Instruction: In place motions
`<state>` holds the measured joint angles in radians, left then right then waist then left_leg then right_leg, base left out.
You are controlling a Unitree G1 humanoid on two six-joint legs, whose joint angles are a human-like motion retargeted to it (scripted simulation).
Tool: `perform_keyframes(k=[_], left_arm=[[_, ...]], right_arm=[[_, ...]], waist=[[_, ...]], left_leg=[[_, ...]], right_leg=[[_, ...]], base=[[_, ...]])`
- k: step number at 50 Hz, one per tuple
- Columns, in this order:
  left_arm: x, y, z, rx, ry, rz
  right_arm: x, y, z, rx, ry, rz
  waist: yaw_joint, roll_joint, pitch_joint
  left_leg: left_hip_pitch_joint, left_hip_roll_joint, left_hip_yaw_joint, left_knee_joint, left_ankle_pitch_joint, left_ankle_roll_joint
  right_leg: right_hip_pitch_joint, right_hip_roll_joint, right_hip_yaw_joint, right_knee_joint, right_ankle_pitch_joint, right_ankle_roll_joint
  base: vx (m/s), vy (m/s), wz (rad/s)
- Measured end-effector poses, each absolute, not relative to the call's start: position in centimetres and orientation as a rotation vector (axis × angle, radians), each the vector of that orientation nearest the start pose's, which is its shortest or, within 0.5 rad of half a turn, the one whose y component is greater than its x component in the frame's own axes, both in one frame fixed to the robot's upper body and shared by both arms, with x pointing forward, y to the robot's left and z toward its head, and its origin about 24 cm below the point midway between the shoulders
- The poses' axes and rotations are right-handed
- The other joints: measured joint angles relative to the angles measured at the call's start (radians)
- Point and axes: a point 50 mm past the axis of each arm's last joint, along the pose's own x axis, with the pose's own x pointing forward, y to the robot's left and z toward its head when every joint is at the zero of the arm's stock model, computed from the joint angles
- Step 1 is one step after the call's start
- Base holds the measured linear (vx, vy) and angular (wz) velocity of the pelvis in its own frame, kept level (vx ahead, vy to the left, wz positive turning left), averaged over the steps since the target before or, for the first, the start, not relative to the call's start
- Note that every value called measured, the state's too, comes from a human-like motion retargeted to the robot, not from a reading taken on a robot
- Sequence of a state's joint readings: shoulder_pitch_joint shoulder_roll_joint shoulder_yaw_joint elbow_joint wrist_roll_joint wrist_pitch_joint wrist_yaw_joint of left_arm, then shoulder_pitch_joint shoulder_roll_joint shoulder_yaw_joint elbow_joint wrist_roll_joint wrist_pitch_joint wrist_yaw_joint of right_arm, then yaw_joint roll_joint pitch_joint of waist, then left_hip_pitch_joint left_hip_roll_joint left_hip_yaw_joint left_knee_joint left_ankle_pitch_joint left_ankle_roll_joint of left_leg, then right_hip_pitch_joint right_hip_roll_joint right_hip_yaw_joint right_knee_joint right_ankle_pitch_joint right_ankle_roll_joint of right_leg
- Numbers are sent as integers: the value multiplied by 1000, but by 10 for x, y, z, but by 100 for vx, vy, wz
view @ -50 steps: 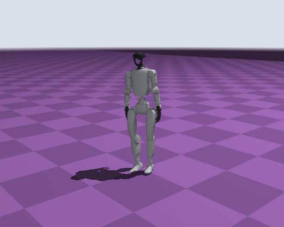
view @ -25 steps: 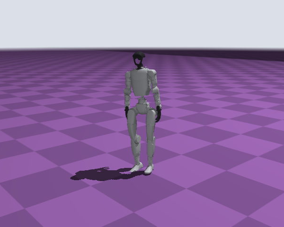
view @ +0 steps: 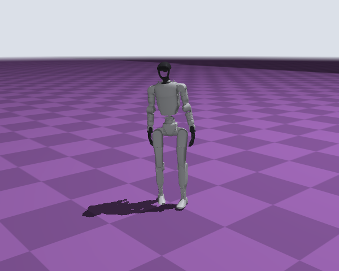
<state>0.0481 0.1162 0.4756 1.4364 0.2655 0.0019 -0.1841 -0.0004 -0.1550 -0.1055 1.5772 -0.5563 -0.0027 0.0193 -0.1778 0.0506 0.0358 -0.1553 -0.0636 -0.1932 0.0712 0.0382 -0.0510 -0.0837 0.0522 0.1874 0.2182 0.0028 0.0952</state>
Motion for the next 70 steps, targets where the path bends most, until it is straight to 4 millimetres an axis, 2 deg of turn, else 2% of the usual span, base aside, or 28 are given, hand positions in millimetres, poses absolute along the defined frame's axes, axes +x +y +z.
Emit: perform_keyframes(k=[2,3,4,5,7,9,11,13,16,20,22,25,30,35,38,40,42,45,47,50,52,53,55,57,60,62,65,70], left_arm=[[37,216,-175,-132,1405,161],[45,219,-174,-114,1380,167],[53,220,-173,-99,1356,166],[61,219,-172,-84,1334,161],[72,207,-172,-75,1297,142],[75,200,-173,-84,1270,131],[73,198,-173,-104,1257,132],[60,199,-175,-122,1281,162],[28,200,-178,-133,1367,273],[-19,195,-179,-187,1517,411],[-40,191,-178,-235,1589,453],[-66,186,-174,-305,1676,498],[-80,183,-172,-335,1701,535],[-88,175,-171,-348,1723,504],[-87,167,-172,-384,1725,497],[-82,163,-173,-401,1706,483],[-72,164,-176,-403,1670,454],[-52,175,-178,-355,1609,392],[-39,185,-179,-300,1567,361],[-22,199,-179,-225,1511,324],[-12,208,-178,-191,1486,308],[-6,214,-177,-178,1473,302],[5,223,-175,-147,1462,255],[9,222,-175,-128,1475,200],[14,220,-175,-137,1471,189],[15,223,-174,-144,1467,173],[5,224,-174,-97,1505,134],[-7,225,-174,-62,1545,141]], right_arm=[[9,-213,-176,-442,1581,254],[6,-214,-176,-434,1589,251],[2,-216,-176,-423,1600,243],[-1,-218,-176,-411,1612,233],[-15,-225,-174,-398,1650,193],[-27,-230,-172,-396,1679,162],[-30,-234,-171,-421,1691,146],[-31,-238,-170,-461,1697,135],[-32,-244,-168,-481,1700,130],[-34,-243,-168,-454,1707,133],[-36,-242,-168,-448,1709,133],[-36,-236,-170,-430,1707,137],[-23,-223,-174,-354,1640,156],[-8,-222,-175,-398,1591,237],[4,-222,-175,-430,1536,259],[11,-220,-176,-433,1510,266],[17,-218,-176,-421,1495,265],[20,-211,-177,-370,1493,246],[16,-208,-178,-340,1502,236],[5,-207,-178,-339,1530,251],[-5,-207,-178,-361,1554,275],[-8,-206,-178,-371,1563,293],[-21,-205,-177,-369,1601,317],[-32,-205,-176,-356,1641,321],[-34,-205,-176,-378,1634,325],[-28,-207,-177,-409,1602,322],[-25,-209,-177,-432,1574,300],[-5,-204,-178,-422,1521,333]], waist=[[-7,-16,27],[14,-25,30],[39,-28,32],[66,-28,35],[153,-34,32],[227,-41,26],[246,-54,30],[207,-61,21],[124,-65,-12],[88,-64,-44],[107,-62,-46],[126,-68,-56],[184,-86,-59],[245,-83,-63],[222,-29,-75],[174,28,-73],[133,45,-60],[84,15,-33],[69,-10,-22],[45,-52,-17],[57,-91,-10],[91,-107,-13],[126,-130,-12],[185,-130,-9],[209,-145,13],[187,-146,25],[136,-137,11],[56,-144,32]], left_leg=[[-13,-17,-45,-10,36,-20],[-23,-23,-37,-16,51,-26],[-35,-30,-39,-18,64,-23],[-50,-38,-46,-18,76,-16],[-89,-41,8,5,69,45],[-108,29,274,44,13,48],[-98,89,540,69,-23,45],[-85,119,712,99,-42,57],[-82,135,796,171,-60,65],[-56,122,792,209,-63,87],[-30,90,719,171,-97,59],[-13,36,649,92,-73,100],[-12,-10,573,57,-61,127],[10,-32,523,18,-56,143],[0,12,473,10,-44,139],[-5,57,416,6,-33,135],[-4,64,380,-4,-17,135],[16,15,325,-33,15,143],[28,-21,289,-47,30,148],[46,-82,224,-60,45,153],[69,-126,205,-72,52,157],[73,-133,219,-83,54,156],[85,-157,194,-89,60,159],[89,-157,181,-88,62,164],[99,-169,175,-79,60,178],[105,-165,177,-77,55,182],[106,-153,198,-85,47,186],[117,-115,331,-114,25,189]], right_leg=[[25,-39,-139,-45,-25,-37],[39,-78,-260,-68,-25,-37],[45,-87,-295,-80,-29,-32],[48,-81,-288,-87,-34,-24],[44,-111,-360,-100,-33,-15],[46,-132,-443,-109,-33,-10],[50,-144,-489,-117,-35,-10],[60,-165,-568,-127,-39,-7],[76,-186,-678,-139,-51,-2],[105,-193,-784,-147,-68,14],[137,-180,-825,-158,-72,20],[185,-167,-892,-180,-75,30],[219,-174,-972,-180,-79,46],[245,-200,-1013,-120,-56,46],[209,-217,-1003,9,29,-10],[162,-227,-977,143,74,-87],[97,-200,-839,224,80,-114],[-1,-81,-513,233,37,-26],[-19,-31,-376,166,-4,10],[-29,-56,-329,7,-54,24],[-26,-72,-306,-83,-27,-8],[-14,-79,-294,-76,-51,11],[-14,-111,-382,-76,-41,27],[-7,-118,-339,-77,-43,47],[18,-118,-352,-100,-34,38],[23,-124,-355,-100,-28,46],[2,-111,-329,-90,-13,43],[-50,-63,-251,-105,68,11]], base=[[-34,-16,228],[-29,-17,212],[-26,-18,206],[-22,-15,216],[-16,-11,204],[-14,-11,179],[-20,-9,189],[-7,1,215],[10,7,212],[12,6,155],[20,3,98],[27,13,106],[20,11,80],[21,12,42],[17,15,55],[15,11,88],[10,6,84],[3,-3,109],[6,-6,125],[12,-10,129],[11,-11,55],[9,-10,6],[13,-10,43],[9,-9,32],[-3,-11,16],[-2,-5,7],[4,0,-47],[-17,-2,-145]])
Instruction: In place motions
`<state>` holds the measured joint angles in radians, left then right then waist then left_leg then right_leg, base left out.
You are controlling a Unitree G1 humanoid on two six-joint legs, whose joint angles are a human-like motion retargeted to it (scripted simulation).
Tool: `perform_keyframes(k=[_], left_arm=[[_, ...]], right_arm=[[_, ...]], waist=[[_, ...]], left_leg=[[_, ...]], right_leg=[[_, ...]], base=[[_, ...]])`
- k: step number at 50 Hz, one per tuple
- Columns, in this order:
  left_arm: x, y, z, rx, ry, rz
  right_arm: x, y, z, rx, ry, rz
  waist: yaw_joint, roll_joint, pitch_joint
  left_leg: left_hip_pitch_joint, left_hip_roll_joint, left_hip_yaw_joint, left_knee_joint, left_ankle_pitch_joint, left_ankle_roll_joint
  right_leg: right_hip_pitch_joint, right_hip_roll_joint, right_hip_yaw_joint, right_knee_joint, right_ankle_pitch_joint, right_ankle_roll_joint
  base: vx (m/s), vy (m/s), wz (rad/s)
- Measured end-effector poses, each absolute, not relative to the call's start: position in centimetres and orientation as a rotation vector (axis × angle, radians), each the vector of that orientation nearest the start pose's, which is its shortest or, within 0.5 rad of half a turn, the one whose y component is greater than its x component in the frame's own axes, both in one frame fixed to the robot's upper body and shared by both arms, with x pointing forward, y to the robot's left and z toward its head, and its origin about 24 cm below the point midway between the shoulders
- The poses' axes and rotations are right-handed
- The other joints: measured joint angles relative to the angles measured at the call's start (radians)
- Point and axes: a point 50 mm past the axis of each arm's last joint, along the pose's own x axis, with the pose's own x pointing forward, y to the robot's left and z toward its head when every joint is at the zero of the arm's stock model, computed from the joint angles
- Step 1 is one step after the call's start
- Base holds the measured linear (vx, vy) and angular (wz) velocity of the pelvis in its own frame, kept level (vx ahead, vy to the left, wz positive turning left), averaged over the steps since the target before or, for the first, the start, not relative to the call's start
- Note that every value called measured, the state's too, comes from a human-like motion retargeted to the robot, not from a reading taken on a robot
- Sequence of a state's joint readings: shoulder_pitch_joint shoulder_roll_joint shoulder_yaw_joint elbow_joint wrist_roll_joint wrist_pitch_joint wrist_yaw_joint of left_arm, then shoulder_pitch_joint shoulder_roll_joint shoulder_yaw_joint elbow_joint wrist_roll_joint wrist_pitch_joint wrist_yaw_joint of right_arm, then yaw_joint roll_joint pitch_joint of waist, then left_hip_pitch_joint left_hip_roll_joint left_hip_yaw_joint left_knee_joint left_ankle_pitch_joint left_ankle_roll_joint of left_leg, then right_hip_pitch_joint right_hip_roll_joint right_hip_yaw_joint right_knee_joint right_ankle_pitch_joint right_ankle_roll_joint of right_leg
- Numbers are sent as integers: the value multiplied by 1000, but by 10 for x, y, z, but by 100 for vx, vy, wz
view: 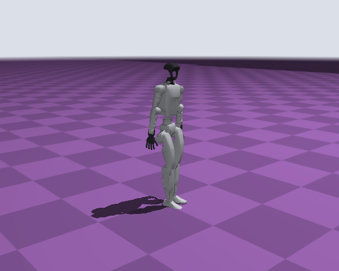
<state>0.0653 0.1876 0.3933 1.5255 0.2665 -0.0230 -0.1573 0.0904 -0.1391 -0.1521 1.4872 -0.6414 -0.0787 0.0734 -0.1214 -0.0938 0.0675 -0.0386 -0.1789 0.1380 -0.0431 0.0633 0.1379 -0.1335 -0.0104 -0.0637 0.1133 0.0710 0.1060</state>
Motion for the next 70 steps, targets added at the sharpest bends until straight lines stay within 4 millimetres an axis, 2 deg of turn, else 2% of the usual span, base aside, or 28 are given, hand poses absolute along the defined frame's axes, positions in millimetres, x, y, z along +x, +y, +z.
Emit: perform_keyframes(k=[2,4,6,8,13,15,17,18,20,23,28,30,32,36,37,39,40,42,44,47,50,52,53,55,57,60,65,70], left_arm=[[-11,224,-174,-84,1559,140],[-17,223,-174,-103,1577,142],[-22,223,-173,-114,1595,156],[-26,221,-173,-123,1606,180],[-27,218,-174,-142,1596,212],[-26,217,-175,-149,1587,210],[-24,216,-175,-161,1578,202],[-23,215,-175,-168,1575,199],[-22,214,-176,-179,1570,201],[-16,209,-177,-187,1549,232],[-6,204,-178,-265,1488,263],[-8,200,-179,-293,1490,250],[-6,200,-179,-297,1483,254],[-2,200,-179,-281,1479,250],[-3,199,-179,-275,1484,246],[-2,195,-180,-265,1488,240],[-1,192,-180,-263,1488,238],[0,186,-181,-268,1484,230],[2,182,-181,-267,1485,205],[2,178,-182,-239,1497,157],[0,176,-182,-200,1511,123],[-4,174,-182,-186,1522,109],[-7,172,-182,-186,1529,106],[-12,170,-182,-211,1542,109],[-16,169,-182,-231,1554,117],[-18,170,-182,-242,1559,137],[-30,173,-181,-241,1596,153],[-26,176,-180,-272,1579,180]], right_arm=[[4,-201,-179,-424,1495,350],[9,-201,-179,-433,1479,369],[11,-201,-178,-444,1473,383],[12,-204,-178,-453,1474,387],[5,-218,-176,-441,1517,313],[-2,-224,-174,-426,1550,260],[-12,-230,-173,-406,1591,204],[-19,-232,-172,-395,1615,180],[-31,-234,-170,-368,1666,143],[-41,-234,-169,-343,1709,130],[-37,-231,-171,-390,1679,193],[-37,-227,-171,-393,1681,212],[-33,-221,-173,-360,1676,208],[-22,-214,-175,-320,1654,219],[-19,-213,-176,-330,1645,231],[-9,-216,-176,-374,1616,254],[-3,-218,-176,-401,1598,264],[11,-221,-175,-449,1554,287],[24,-223,-175,-475,1517,304],[37,-224,-174,-471,1479,315],[40,-223,-173,-440,1468,300],[37,-224,-174,-424,1480,284],[34,-225,-174,-421,1492,281],[31,-225,-174,-433,1518,294],[26,-222,-175,-443,1541,291],[22,-221,-175,-439,1558,271],[2,-222,-175,-463,1623,299],[-3,-224,-174,-456,1655,262]], waist=[[-6,-6,16],[-16,-7,25],[-44,-2,27],[-63,10,23],[-54,51,-1],[-44,67,-15],[-39,68,-33],[-40,63,-41],[-42,62,-51],[-9,61,-57],[-55,49,-54],[-74,31,-71],[-73,2,-68],[-18,-17,-44],[1,-12,-40],[24,-9,-38],[30,-11,-38],[41,-4,-32],[45,10,-26],[50,49,-23],[63,107,-28],[69,129,-28],[55,128,-33],[30,133,-41],[3,139,-46],[-11,135,-37],[-35,145,-86],[-44,117,-63]], left_leg=[[5,24,97,-2,-19,-2],[11,53,195,-2,-38,-5],[17,82,280,-3,-56,-11],[21,113,375,-6,-73,-22],[26,187,590,3,-123,-50],[24,206,634,15,-146,-55],[28,205,682,30,-170,-63],[33,196,699,37,-181,-66],[53,195,741,55,-196,-75],[79,212,818,97,-208,-96],[130,245,856,210,-205,-109],[137,262,862,290,-189,-87],[116,296,805,432,-184,-36],[9,364,561,745,-183,105],[-14,372,499,801,-181,124],[-60,332,393,843,-165,124],[-85,292,343,842,-153,124],[-120,186,222,784,-140,78],[-125,143,168,705,-154,44],[-120,117,110,527,-172,-4],[-111,120,23,301,-148,-83],[-98,98,-80,183,-54,-68],[-80,73,-143,165,-87,-73],[-66,129,-16,166,-104,-111],[-35,116,3,110,-90,-80],[9,114,39,59,-80,-77],[12,119,67,40,-91,-58],[37,106,100,47,-110,-44]], right_leg=[[-11,22,33,-12,9,-3],[-18,22,-11,-17,-13,-14],[-20,-5,-141,-15,-36,-33],[-9,-49,-341,-7,-52,-54],[75,-122,-814,14,-51,-153],[108,-128,-907,19,-38,-187],[130,-134,-923,8,-22,-171],[136,-134,-912,-8,-32,-135],[121,-102,-863,-49,-16,-167],[102,-96,-764,-66,-2,-183],[106,-103,-655,-85,9,-184],[106,-118,-613,-96,15,-189],[110,-148,-565,-93,19,-187],[121,-149,-452,-92,27,-196],[123,-135,-419,-92,28,-201],[111,-132,-361,-95,42,-205],[101,-142,-335,-97,51,-203],[86,-143,-281,-97,64,-203],[78,-131,-237,-96,72,-204],[70,-92,-187,-102,83,-206],[65,-25,-149,-107,86,-209],[75,4,-122,-107,85,-209],[77,2,-118,-104,83,-206],[70,10,-94,-94,81,-201],[64,18,-81,-89,79,-198],[71,26,-60,-82,78,-196],[58,40,-40,-88,84,-180],[69,28,-37,-85,93,-169]], base=[[-21,-4,-249],[-20,-2,-262],[-23,-5,-241],[-24,-1,-256],[-20,-7,-252],[-11,-5,-214],[-8,-10,-174],[-1,-8,-140],[2,-11,-143],[-3,-15,-147],[-3,-13,-99],[6,-12,-106],[-2,-15,-110],[6,-15,-145],[11,-10,-183],[1,2,-149],[-5,10,-128],[-2,9,-129],[2,8,-116],[8,8,-99],[14,8,-92],[21,9,-79],[20,8,-54],[16,6,-62],[8,4,-43],[6,0,-64],[13,0,-36],[0,2,-33]])
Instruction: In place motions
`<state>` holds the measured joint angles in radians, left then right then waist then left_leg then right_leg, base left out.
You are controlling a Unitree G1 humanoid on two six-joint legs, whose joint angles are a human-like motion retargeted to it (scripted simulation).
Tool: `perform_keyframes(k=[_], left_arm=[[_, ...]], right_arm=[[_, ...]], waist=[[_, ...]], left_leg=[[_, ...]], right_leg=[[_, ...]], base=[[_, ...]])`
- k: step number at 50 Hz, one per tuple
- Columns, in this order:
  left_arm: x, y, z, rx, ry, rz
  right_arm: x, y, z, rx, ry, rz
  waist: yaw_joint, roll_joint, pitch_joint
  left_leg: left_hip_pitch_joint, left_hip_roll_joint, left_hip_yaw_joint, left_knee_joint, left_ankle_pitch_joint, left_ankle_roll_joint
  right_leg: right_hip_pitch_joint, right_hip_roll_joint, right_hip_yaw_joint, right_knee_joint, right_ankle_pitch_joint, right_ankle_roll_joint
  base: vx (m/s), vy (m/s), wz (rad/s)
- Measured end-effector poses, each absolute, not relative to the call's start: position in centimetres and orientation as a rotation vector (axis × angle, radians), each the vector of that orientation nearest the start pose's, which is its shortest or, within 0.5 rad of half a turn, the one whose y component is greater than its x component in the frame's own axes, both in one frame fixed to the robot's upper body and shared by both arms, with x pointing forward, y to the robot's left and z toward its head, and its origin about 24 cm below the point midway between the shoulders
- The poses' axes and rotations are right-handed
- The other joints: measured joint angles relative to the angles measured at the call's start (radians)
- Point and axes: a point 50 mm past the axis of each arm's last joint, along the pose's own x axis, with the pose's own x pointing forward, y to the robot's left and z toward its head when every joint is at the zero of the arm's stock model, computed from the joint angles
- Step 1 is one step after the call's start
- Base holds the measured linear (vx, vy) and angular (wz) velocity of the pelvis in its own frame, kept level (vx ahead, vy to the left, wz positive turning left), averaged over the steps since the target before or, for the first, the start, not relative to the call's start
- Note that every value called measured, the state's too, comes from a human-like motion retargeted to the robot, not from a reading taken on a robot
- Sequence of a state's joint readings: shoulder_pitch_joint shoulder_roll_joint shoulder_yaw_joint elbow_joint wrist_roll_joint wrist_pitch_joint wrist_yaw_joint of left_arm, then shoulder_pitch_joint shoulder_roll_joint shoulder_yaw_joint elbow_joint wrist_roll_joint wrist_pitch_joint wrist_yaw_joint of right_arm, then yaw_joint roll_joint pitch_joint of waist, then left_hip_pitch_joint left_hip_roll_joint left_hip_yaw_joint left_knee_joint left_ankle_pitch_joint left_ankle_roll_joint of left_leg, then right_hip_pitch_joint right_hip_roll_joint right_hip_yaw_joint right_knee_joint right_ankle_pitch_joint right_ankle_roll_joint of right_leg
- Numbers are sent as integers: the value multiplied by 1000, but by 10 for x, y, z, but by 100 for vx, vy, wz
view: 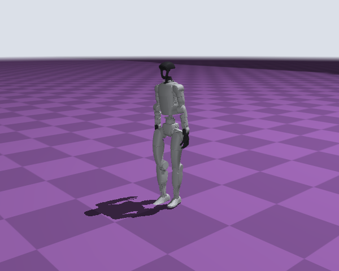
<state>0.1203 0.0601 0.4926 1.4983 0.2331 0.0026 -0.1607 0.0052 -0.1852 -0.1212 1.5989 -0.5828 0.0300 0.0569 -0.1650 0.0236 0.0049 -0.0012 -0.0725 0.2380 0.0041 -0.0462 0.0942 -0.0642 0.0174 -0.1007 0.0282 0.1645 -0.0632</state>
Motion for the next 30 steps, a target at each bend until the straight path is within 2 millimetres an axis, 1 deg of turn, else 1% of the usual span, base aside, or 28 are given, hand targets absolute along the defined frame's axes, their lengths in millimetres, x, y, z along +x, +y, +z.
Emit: perform_keyframes(k=[5,10,15,19,22,23,25,27,28,30], left_arm=[[-32,176,-180,-285,1590,202],[-34,174,-180,-301,1606,191],[-28,177,-180,-286,1588,183],[-18,182,-180,-274,1554,184],[-13,187,-180,-264,1532,191],[-11,189,-180,-261,1525,196],[-7,192,-180,-254,1508,205],[-2,196,-179,-246,1492,209],[0,198,-179,-240,1484,208],[6,203,-179,-228,1466,208]], right_arm=[[-3,-224,-174,-456,1660,282],[7,-221,-175,-454,1620,289],[17,-220,-175,-472,1592,313],[25,-221,-174,-492,1564,321],[27,-222,-174,-500,1556,320],[27,-222,-174,-501,1555,319],[27,-223,-174,-503,1556,313],[26,-225,-174,-505,1563,305],[25,-226,-173,-505,1569,300],[22,-227,-173,-507,1582,293]], waist=[[2,2,-14],[-23,6,-19],[-29,12,-19],[-42,16,-12],[-68,17,-2],[-78,17,4],[-98,14,15],[-113,9,22],[-118,8,25],[-109,5,31]], left_leg=[[13,1,42,-7,-12,11],[12,0,47,-6,-16,7],[0,6,45,-3,-13,-4],[-23,14,-1,12,-5,-16],[-40,20,-65,24,8,-28],[-45,20,-89,28,14,-31],[-56,17,-145,35,27,-40],[-71,6,-207,38,43,-49],[-79,1,-242,39,53,-55],[-94,-5,-302,36,72,-70]], right_leg=[[-5,8,32,8,2,8],[-9,8,38,14,4,15],[-19,11,38,45,-12,11],[-34,16,40,102,-38,7],[-41,33,106,130,-28,3],[-43,44,160,136,-21,11],[-43,77,313,145,-13,47],[-35,88,432,140,-19,108],[-30,83,462,136,-30,138],[-20,70,476,128,-63,162]], base=[[8,5,-42],[1,5,-10],[0,1,-3],[-4,-2,53],[-6,-8,107],[-7,-9,128],[-6,-12,144],[-3,-21,166],[-3,-22,172],[-5,-22,159]])
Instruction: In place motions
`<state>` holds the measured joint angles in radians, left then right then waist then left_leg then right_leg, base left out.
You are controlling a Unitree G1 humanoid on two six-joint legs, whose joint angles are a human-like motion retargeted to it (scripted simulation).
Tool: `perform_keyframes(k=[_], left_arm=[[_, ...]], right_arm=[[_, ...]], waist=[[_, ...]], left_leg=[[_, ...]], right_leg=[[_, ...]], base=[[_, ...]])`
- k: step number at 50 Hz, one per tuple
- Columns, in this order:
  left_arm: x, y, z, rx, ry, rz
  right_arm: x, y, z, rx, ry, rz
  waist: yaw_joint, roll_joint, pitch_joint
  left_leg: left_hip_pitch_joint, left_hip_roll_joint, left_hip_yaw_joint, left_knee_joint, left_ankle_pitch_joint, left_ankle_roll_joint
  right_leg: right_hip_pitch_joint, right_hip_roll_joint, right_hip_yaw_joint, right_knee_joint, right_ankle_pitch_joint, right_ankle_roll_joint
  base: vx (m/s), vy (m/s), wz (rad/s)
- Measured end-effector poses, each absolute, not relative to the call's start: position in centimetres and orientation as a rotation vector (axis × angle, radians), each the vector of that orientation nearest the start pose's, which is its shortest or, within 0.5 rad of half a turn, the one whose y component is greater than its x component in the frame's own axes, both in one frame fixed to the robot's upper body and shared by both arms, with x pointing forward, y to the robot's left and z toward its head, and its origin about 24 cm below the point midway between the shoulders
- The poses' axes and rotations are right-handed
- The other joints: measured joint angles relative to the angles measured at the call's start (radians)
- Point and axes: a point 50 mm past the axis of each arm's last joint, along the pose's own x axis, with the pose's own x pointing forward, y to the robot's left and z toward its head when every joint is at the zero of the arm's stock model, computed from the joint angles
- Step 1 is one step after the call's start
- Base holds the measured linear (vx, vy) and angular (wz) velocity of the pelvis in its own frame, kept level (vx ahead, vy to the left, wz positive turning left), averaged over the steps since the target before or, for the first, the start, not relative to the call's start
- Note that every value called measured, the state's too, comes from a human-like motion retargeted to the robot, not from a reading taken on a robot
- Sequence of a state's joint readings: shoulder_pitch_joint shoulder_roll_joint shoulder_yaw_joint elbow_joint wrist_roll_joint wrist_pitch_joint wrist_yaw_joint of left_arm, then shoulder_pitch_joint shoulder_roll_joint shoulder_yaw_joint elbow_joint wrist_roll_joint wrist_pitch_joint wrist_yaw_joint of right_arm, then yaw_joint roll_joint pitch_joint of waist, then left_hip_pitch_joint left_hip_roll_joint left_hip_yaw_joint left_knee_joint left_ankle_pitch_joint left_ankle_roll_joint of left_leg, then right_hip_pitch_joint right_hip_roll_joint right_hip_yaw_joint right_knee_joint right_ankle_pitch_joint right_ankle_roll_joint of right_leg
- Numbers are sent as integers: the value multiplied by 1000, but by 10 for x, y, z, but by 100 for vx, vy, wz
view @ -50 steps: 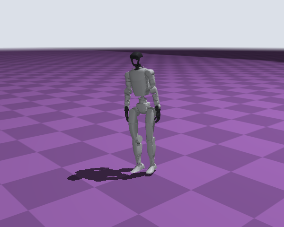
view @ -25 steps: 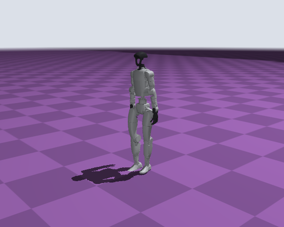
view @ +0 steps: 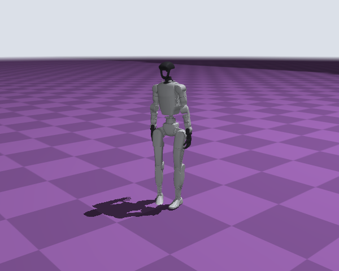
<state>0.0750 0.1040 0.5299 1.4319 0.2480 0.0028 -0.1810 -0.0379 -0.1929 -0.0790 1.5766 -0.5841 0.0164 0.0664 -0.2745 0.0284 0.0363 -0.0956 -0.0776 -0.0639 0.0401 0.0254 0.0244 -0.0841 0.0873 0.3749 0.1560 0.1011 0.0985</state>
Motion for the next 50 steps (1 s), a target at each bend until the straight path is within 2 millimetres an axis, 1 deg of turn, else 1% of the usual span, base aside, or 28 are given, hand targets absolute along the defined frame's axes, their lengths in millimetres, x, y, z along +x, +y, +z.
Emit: perform_keyframes(k=[2,4,9,10,11,12,13,15,17,20,22,24,25,28,29,30,32,33,35,37,38,39,40,42,43,45,48,50], left_arm=[[15,208,-178,-212,1441,205],[23,212,-177,-189,1418,192],[52,206,-175,-168,1336,181],[58,204,-175,-184,1317,189],[61,202,-175,-209,1306,195],[63,199,-175,-232,1297,200],[64,196,-175,-253,1292,205],[60,192,-176,-270,1294,216],[55,193,-177,-263,1304,234],[48,202,-176,-228,1328,256],[47,209,-176,-194,1345,274],[50,213,-175,-164,1353,300],[53,215,-174,-152,1352,315],[59,215,-174,-163,1335,351],[60,212,-174,-171,1329,350],[62,209,-174,-178,1324,345],[62,201,-175,-186,1322,317],[60,197,-176,-192,1326,299],[54,192,-177,-219,1335,276],[54,191,-177,-219,1334,266],[57,194,-177,-215,1321,270],[59,199,-176,-203,1316,275],[59,205,-175,-186,1313,279],[54,218,-173,-143,1342,292],[51,223,-173,-117,1361,293],[48,232,-171,-68,1384,283],[50,240,-169,-32,1386,263],[49,243,-168,-27,1384,259]], right_arm=[[19,-228,-173,-503,1598,286],[14,-229,-172,-496,1618,281],[13,-238,-171,-499,1602,257],[14,-240,-171,-508,1589,255],[13,-243,-170,-518,1585,256],[11,-245,-170,-527,1584,255],[9,-248,-169,-535,1593,251],[1,-252,-168,-540,1627,234],[-7,-254,-167,-535,1655,210],[-15,-253,-167,-516,1661,182],[-18,-251,-168,-496,1648,177],[-20,-246,-169,-469,1624,175],[-21,-242,-171,-454,1608,171],[-33,-229,-172,-388,1614,131],[-40,-226,-172,-354,1638,121],[-47,-223,-172,-316,1665,114],[-63,-220,-170,-253,1726,123],[-70,-219,-169,-233,1763,136],[-79,-221,-166,-248,1821,161],[-76,-223,-167,-288,1812,140],[-68,-224,-168,-311,1780,152],[-61,-224,-169,-333,1748,181],[-54,-224,-170,-355,1717,218],[-47,-225,-171,-407,1694,262],[-45,-225,-171,-421,1695,268],[-42,-225,-172,-417,1694,276],[-37,-223,-173,-393,1679,273],[-34,-223,-173,-388,1665,256]], waist=[[36,-9,13],[90,-20,24],[219,-15,79],[238,-14,83],[249,-20,84],[263,-25,84],[284,-30,79],[305,-28,63],[280,-32,39],[205,-47,-1],[178,-68,-28],[140,-86,-59],[112,-91,-77],[69,-99,-104],[83,-99,-109],[106,-96,-114],[161,-88,-124],[178,-75,-131],[213,-57,-146],[198,-9,-97],[199,-1,-70],[174,0,-56],[135,-3,-49],[58,-14,-46],[35,-15,-47],[53,-24,-39],[101,-39,-16],[132,-51,-10]], left_leg=[[-12,-8,-50,-4,20,-16],[-28,-21,-91,-6,41,-32],[-81,-33,-156,-6,98,-82],[-96,-37,-163,-8,106,-82],[-111,-40,-143,-7,103,-50],[-125,-30,-83,-2,91,-25],[-135,3,59,10,62,-12],[-126,86,350,18,17,-41],[-117,131,556,32,6,-47],[-115,186,747,99,-20,-24],[-106,211,887,161,-50,7],[-105,233,1022,252,-110,48],[-114,246,1067,310,-149,72],[-139,248,1017,426,-210,104],[-128,231,1000,405,-207,76],[-111,211,987,365,-198,32],[-80,154,981,259,-216,55],[-99,141,895,233,-200,68],[-134,165,769,224,-176,65],[-114,184,655,212,-165,75],[-100,194,641,206,-157,75],[-95,185,609,195,-145,81],[-96,166,568,180,-133,89],[-109,121,453,157,-100,101],[-115,106,403,147,-86,105],[-112,82,334,123,-61,110],[-100,57,237,95,-28,109],[-93,35,181,76,-7,107]], right_leg=[[8,-21,-94,-14,-24,-46],[19,-46,-182,-25,-33,-64],[37,-102,-392,-42,-55,-58],[39,-113,-428,-47,-62,-56],[39,-130,-472,-50,-66,-56],[40,-145,-512,-51,-71,-57],[41,-156,-545,-52,-78,-60],[50,-169,-628,-56,-92,-62],[62,-199,-744,-62,-105,-51],[94,-241,-944,-79,-127,-31],[121,-268,-1084,-90,-141,-12],[150,-290,-1242,-98,-153,18],[166,-296,-1331,-100,-158,37],[229,-280,-1539,-106,-159,73],[246,-270,-1576,-103,-159,78],[262,-256,-1602,-98,-158,81],[293,-243,-1628,-71,-137,86],[313,-231,-1651,-55,-112,78],[314,-245,-1597,14,-53,35],[307,-276,-1475,170,-27,-28],[281,-297,-1363,246,-27,-48],[250,-295,-1253,288,-31,-30],[216,-282,-1143,313,-36,6],[169,-228,-971,320,-68,50],[155,-205,-924,314,-83,51],[143,-173,-840,282,-104,25],[122,-166,-770,246,-141,-15],[96,-158,-710,220,-162,-25]], base=[[-5,-25,139],[-4,-22,154],[-10,-20,221],[-9,-7,251],[-3,-1,254],[2,6,244],[2,12,243],[4,22,277],[4,24,357],[2,10,396],[4,28,371],[3,11,408],[11,13,435],[23,15,369],[31,12,257],[37,16,211],[49,23,198],[57,27,196],[50,21,185],[30,22,232],[14,17,241],[11,13,274],[20,12,329],[27,8,333],[22,-1,280],[14,-7,203],[23,-1,169],[16,-9,158]])
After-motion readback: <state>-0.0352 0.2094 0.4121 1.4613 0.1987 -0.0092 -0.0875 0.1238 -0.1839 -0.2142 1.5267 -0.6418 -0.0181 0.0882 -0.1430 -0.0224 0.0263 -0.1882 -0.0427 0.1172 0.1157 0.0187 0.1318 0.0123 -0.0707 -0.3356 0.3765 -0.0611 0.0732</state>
